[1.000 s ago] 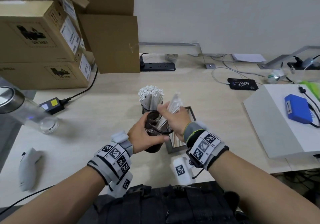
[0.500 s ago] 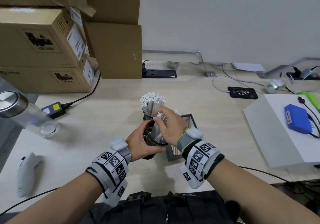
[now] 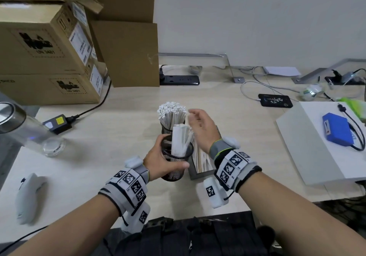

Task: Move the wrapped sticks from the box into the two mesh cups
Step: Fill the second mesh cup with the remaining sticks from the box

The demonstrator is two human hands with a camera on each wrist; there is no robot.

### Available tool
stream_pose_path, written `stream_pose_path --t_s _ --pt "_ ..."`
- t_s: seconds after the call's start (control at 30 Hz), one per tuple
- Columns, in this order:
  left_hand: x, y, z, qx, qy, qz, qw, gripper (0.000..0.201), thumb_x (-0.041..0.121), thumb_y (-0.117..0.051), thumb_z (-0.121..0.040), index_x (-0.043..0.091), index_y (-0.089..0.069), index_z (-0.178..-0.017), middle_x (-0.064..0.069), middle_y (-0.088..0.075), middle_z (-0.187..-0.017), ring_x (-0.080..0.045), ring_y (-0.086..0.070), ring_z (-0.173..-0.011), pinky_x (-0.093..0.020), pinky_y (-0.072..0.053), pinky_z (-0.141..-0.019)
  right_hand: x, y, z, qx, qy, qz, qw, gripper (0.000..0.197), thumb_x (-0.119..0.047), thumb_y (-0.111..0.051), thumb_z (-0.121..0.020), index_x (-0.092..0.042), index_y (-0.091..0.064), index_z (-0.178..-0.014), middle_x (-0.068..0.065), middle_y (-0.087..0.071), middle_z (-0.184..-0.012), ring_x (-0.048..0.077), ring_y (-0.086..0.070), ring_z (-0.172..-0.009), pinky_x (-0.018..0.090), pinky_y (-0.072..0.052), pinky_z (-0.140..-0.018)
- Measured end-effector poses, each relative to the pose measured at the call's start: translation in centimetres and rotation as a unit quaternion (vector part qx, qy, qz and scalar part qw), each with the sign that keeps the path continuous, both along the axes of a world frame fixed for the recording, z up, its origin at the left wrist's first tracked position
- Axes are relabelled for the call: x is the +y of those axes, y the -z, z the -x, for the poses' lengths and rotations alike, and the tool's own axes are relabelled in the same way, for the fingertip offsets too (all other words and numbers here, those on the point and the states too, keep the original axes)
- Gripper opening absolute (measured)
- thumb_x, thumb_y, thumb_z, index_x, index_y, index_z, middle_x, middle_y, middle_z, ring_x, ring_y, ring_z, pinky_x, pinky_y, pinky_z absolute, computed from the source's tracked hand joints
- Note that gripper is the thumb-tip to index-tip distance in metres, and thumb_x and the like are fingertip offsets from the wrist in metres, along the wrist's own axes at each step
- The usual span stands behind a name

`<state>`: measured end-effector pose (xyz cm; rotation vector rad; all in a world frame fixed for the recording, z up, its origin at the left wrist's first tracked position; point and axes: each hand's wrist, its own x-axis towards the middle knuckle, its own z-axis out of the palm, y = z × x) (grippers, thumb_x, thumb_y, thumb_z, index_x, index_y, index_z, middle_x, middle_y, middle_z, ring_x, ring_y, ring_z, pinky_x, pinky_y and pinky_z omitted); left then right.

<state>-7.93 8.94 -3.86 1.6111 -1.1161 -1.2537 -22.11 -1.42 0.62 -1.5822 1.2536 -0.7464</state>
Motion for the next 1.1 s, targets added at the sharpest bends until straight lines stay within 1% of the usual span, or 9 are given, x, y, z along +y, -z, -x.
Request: stream_pose_path --t_s 0.1,0.17,0.27,0.37,0.47,0.73,0.87,1.0,1.1 --pt "0.1 0.2 -0.8 0.034 -0.051 -0.014 0.998 0.102 0.05 -0.087 -0.036 0.03 -0.043 -0.126 0.013 -0.065 -0.112 -0.001 -0.062 -0.104 -0.031 -0.048 -0.094 -2.0 1.7 2.4 0.082 0.114 -0.023 0.99 0.016 -0.036 -0.053 -0.093 -0.024 -0.062 -0.099 -0.004 -0.066 -0.095 0.02 -0.064 -0.095 0.033 -0.051 -0.087" --pt "0.2 0.3 -1.0 0.051 -0.058 -0.021 0.997 0.099 0.045 -0.084 -0.038 0.028 -0.042 -0.126 0.014 -0.064 -0.112 0.003 -0.06 -0.101 -0.027 -0.047 -0.092 -2.2 2.7 3.9 0.195 0.096 -0.063 0.974 0.015 -0.031 -0.057 -0.09 -0.022 -0.062 -0.101 -0.001 -0.067 -0.1 0.023 -0.063 -0.099 0.026 -0.045 -0.083" --pt "0.2 0.7 -0.9 0.047 -0.054 -0.029 0.997 0.097 0.04 -0.084 -0.04 0.026 -0.043 -0.127 0.013 -0.064 -0.114 0.005 -0.059 -0.102 -0.023 -0.045 -0.09 -1.3 4.2 4.7 0.299 0.009 -0.116 0.947 0.042 -0.04 -0.063 -0.086 -0.017 -0.058 -0.121 0.003 -0.065 -0.116 0.024 -0.061 -0.107 0.027 -0.045 -0.089" --pt "0.3 1.2 -0.9 0.02 -0.052 -0.038 0.998 0.094 0.029 -0.087 -0.047 0.024 -0.044 -0.13 0.01 -0.064 -0.115 -0.001 -0.061 -0.104 -0.027 -0.045 -0.093 -0.2 5.5 3.8 0.331 -0.047 -0.115 0.936 0.057 -0.048 -0.067 -0.079 -0.019 -0.051 -0.125 0.005 -0.063 -0.121 0.028 -0.061 -0.108 0.031 -0.048 -0.089" --pt "0.7 1.4 -0.9 -0.014 -0.048 -0.045 0.998 0.096 0.029 -0.087 -0.047 0.026 -0.044 -0.132 0.011 -0.063 -0.114 -0.01 -0.061 -0.106 -0.028 -0.044 -0.093 0.7 6.2 2.8 0.37 -0.053 -0.103 0.922 0.044 -0.038 -0.066 -0.083 -0.018 -0.05 -0.118 0.01 -0.065 -0.116 0.033 -0.063 -0.103 0.031 -0.047 -0.08" --pt "1.7 2.1 -0.5 -0.031 -0.037 -0.048 0.998 0.095 0.027 -0.09 -0.048 0.028 -0.045 -0.131 0.022 -0.062 -0.11 0.001 -0.059 -0.103 -0.018 -0.042 -0.09 0.1 6.4 2.7 0.454 -0.059 -0.078 0.885 0.047 -0.051 -0.06 -0.086 -0.008 -0.063 -0.104 0.013 -0.068 -0.107 0.033 -0.065 -0.097 0.029 -0.044 -0.07" --pt "1.2 2.1 -0.6 -0.038 -0.035 -0.047 0.998 0.099 0.032 -0.088 -0.046 0.026 -0.043 -0.134 0.015 -0.063 -0.114 -0.009 -0.061 -0.108 -0.024 -0.043 -0.093 -0.5 5.6 2.9 0.431 -0.023 -0.072 0.899 0.05 -0.06 -0.064 -0.08 -0.011 -0.052 -0.079 0.006 -0.057 -0.076 0.028 -0.061 -0.075 0.03 -0.042 -0.063" --pt "0.4 1.8 -0.7 -0.05 -0.032 -0.04 0.997 0.095 0.024 -0.093 -0.054 0.026 -0.043 -0.135 0.01 -0.063 -0.118 -0.011 -0.061 -0.11 -0.025 -0.043 -0.093 -1.6 5.3 4.0 0.355 0.014 -0.067 0.932 0.053 -0.064 -0.057 -0.082 -0.011 -0.059 -0.086 0.005 -0.064 -0.082 0.029 -0.063 -0.077 0.032 -0.047 -0.068" --pt "0.0 1.6 -0.5 -0.056 -0.027 -0.038 0.997 0.092 0.022 -0.093 -0.057 0.025 -0.042 -0.134 0.008 -0.063 -0.118 -0.011 -0.061 -0.107 -0.026 -0.045 -0.092 -2.3 5.1 5.0 0.271 0.036 -0.064 0.96 0.042 -0.057 -0.059 -0.085 -0.017 -0.068 -0.075 0.001 -0.071 -0.07 0.019 -0.067 -0.067 0.031 -0.053 -0.075"
